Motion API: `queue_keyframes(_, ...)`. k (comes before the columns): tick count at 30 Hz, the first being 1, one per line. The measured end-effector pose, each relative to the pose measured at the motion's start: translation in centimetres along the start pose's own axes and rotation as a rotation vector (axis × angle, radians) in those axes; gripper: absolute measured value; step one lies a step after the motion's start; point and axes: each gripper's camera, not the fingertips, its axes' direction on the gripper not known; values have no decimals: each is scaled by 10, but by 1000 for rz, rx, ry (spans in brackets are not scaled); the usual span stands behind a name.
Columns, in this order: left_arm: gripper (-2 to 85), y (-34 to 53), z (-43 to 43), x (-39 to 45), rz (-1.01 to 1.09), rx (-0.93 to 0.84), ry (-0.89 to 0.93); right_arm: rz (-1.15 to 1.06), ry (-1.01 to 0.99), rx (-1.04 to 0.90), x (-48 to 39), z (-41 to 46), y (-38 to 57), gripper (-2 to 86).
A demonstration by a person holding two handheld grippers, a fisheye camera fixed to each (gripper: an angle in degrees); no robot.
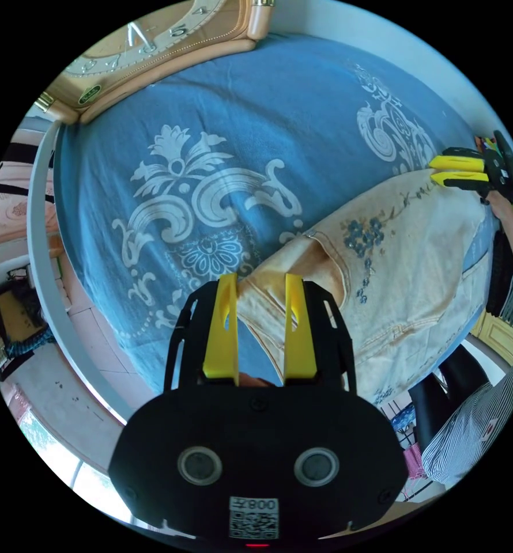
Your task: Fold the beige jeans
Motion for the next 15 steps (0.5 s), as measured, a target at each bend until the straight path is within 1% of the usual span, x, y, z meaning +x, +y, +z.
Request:
queue_keyframes(8, 122, -3, 14, 9, -24, 52, -4, 12, 65, 44, -18, 0, 16, 69)
queue_keyframes(11, 123, -2, 16, 14, -29, 60, -8, 31, 59, 71, -19, 1, 24, 69)
queue_keyframes(15, 123, -3, 15, 21, -32, 48, -13, 31, 59, 54, -22, 1, 28, 69)
